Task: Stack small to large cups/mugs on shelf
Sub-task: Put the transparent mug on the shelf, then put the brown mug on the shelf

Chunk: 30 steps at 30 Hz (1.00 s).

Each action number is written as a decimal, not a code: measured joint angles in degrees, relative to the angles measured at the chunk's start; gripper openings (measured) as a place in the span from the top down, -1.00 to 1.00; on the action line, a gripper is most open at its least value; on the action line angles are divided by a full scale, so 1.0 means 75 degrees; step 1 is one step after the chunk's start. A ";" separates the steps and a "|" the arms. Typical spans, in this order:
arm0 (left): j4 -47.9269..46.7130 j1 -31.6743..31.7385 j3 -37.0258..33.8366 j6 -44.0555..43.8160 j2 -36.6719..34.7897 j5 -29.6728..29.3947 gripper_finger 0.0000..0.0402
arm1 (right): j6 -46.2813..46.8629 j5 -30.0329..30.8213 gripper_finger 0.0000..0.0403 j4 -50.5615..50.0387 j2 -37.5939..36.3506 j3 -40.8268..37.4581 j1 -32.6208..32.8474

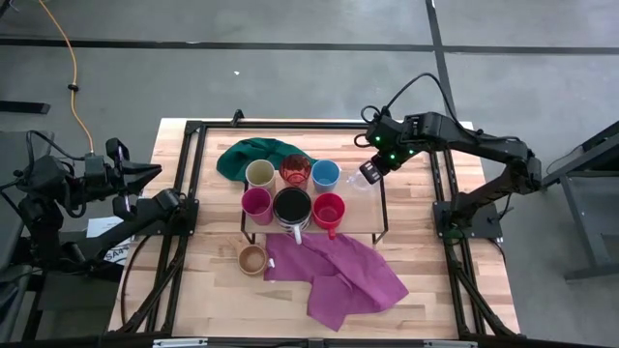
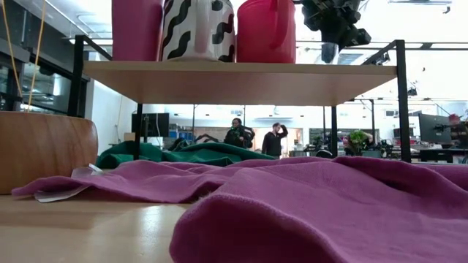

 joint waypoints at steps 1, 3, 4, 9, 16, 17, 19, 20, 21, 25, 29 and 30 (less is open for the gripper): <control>0.0000 0.0001 0.0000 0.0003 0.0000 0.0000 0.88 | 0.0000 0.0003 0.82 0.0000 0.0000 0.0000 0.0000; 0.0000 0.0001 0.0000 0.0006 0.0000 0.0000 0.88 | -0.0001 0.0006 0.77 0.0003 0.0000 0.0000 0.0000; 0.0000 0.0000 0.0000 0.0009 0.0000 0.0000 0.88 | 0.0001 0.0009 0.75 0.0003 0.0000 0.0000 0.0000; 0.0000 0.0001 0.0000 0.0021 0.0000 0.0000 0.88 | -0.0010 0.0032 0.74 0.0123 0.0000 0.0000 0.0000; 0.0000 0.0001 0.0000 0.0021 0.0000 0.0002 0.88 | -0.0028 0.0093 0.74 0.0354 0.0000 0.0000 -0.0003; 0.0000 0.0001 0.0000 0.0021 0.0000 0.0014 0.88 | -0.0031 0.0152 0.74 0.0353 0.0000 0.0000 -0.0003; 0.0000 0.0000 0.0000 0.0018 0.0000 0.0032 0.88 | -0.0094 0.0204 0.74 0.0381 0.0000 0.0000 -0.0003; 0.0000 0.0002 0.0000 0.0020 0.0000 0.0033 0.88 | -0.0106 0.0233 0.74 0.0449 0.0000 0.0000 -0.0003; 0.0000 0.0003 0.0000 0.0018 0.0000 0.0035 0.88 | -0.0141 0.0274 0.74 0.0549 0.0000 0.0000 -0.0003; 0.0000 0.0003 0.0000 0.0018 0.0000 0.0066 0.88 | -0.0279 0.0332 0.74 0.0886 0.0000 0.0000 -0.0060; -0.0003 0.0003 0.0000 -0.0022 0.0000 0.0419 0.88 | -0.0542 0.0342 0.74 0.1121 -0.0025 0.0000 -0.0241; -0.0009 0.0003 0.0000 -0.0066 0.0000 0.0545 0.88 | -0.0620 0.0429 0.74 0.1141 -0.0034 0.0053 -0.0302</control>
